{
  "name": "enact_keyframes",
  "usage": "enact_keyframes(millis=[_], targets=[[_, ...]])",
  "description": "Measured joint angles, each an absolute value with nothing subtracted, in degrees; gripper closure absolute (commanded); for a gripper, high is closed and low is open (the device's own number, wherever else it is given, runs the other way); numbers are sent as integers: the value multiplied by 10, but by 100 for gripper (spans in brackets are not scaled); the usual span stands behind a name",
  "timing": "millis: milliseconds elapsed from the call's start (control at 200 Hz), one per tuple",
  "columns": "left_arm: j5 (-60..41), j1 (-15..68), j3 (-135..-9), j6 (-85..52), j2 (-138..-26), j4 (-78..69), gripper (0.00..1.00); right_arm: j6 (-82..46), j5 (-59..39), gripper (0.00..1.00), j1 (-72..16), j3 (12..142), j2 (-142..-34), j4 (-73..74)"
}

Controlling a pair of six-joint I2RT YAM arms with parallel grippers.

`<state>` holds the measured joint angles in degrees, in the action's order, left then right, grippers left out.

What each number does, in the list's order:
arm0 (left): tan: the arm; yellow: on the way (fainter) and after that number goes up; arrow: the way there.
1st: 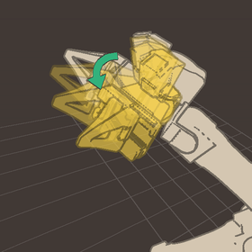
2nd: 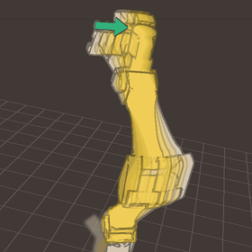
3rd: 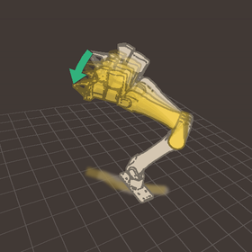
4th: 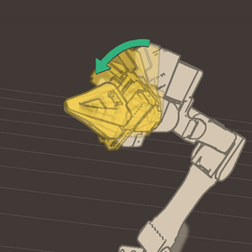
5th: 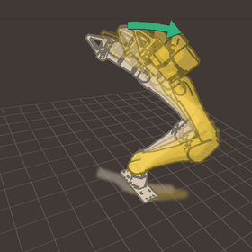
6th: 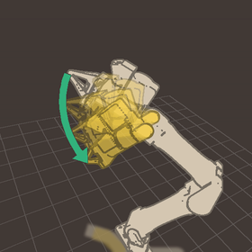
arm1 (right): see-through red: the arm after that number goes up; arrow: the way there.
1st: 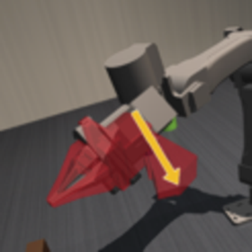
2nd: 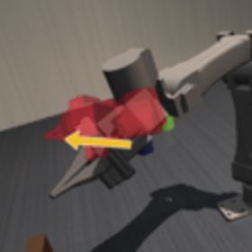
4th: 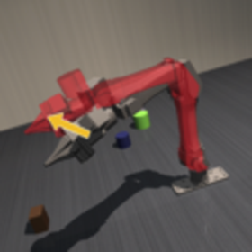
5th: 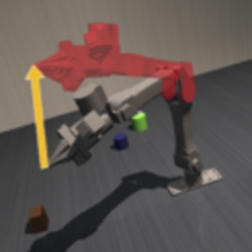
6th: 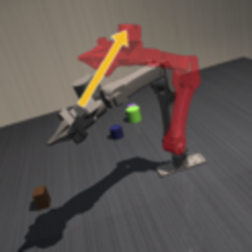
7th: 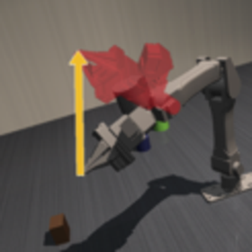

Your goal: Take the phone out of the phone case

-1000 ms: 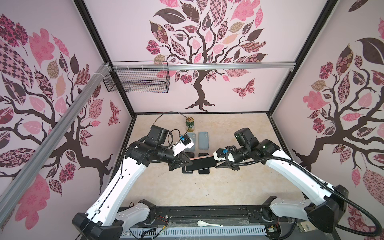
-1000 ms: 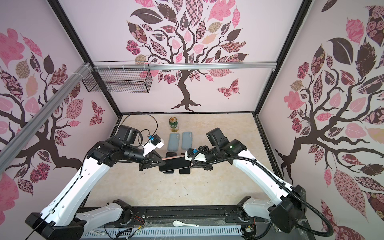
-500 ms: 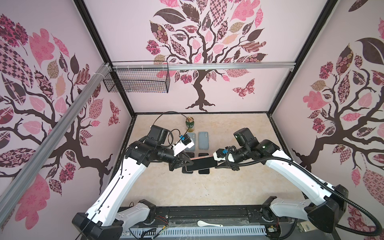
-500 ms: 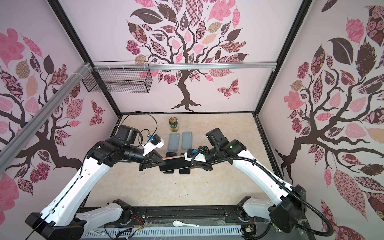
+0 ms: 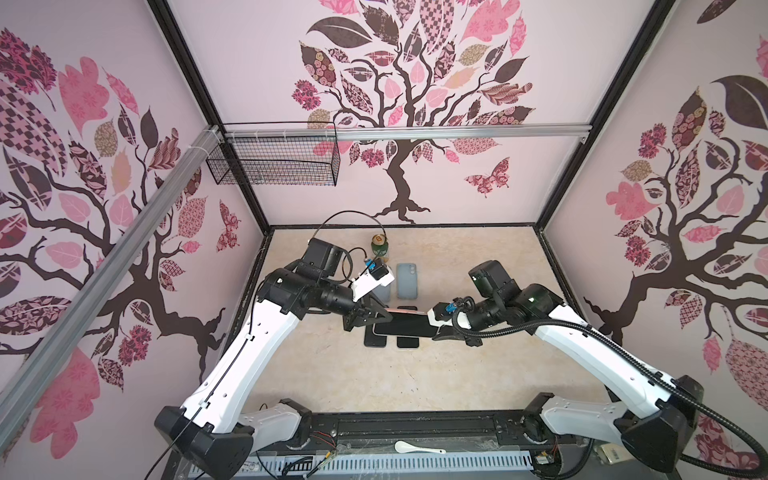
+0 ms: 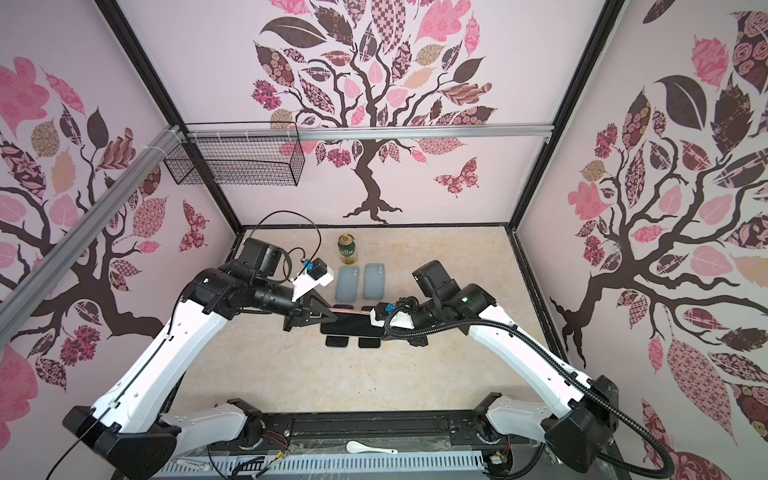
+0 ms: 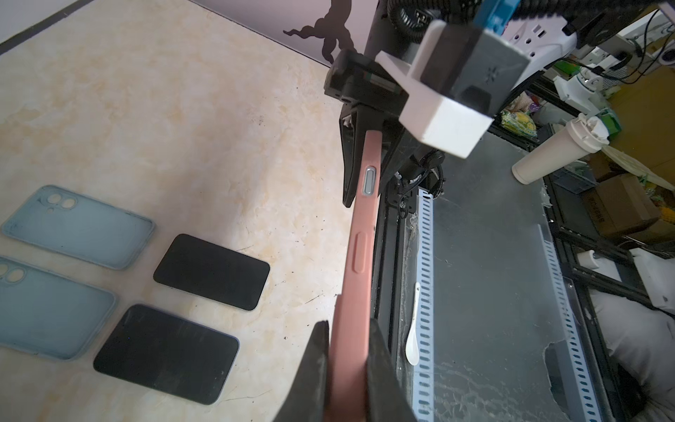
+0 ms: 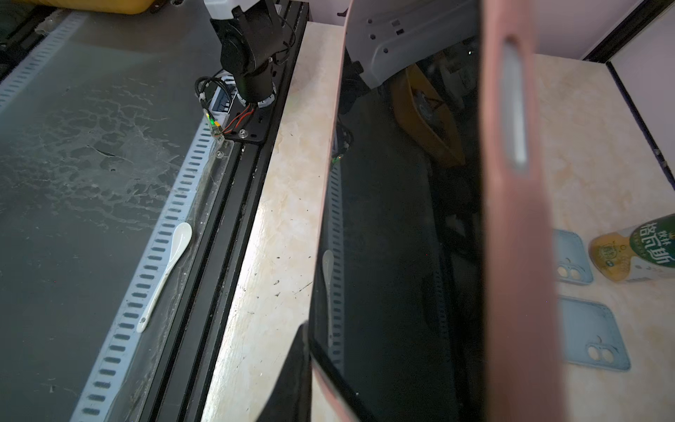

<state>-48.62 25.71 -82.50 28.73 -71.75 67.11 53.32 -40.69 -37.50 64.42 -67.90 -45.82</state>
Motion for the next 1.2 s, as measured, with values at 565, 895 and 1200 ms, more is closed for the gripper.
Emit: enact_keyframes(millis=[565,895,1200], targets=[[-545,251,-858,286,-767,701,100,511,-354,91,-404,573,-592,-379],[-582,239,-841,269,-721,637,100,490,-389,58,-409,572,-564,-365],[-621,236,-828,245,-720,597,100,419,-431,59,-409,531,-557,-274]])
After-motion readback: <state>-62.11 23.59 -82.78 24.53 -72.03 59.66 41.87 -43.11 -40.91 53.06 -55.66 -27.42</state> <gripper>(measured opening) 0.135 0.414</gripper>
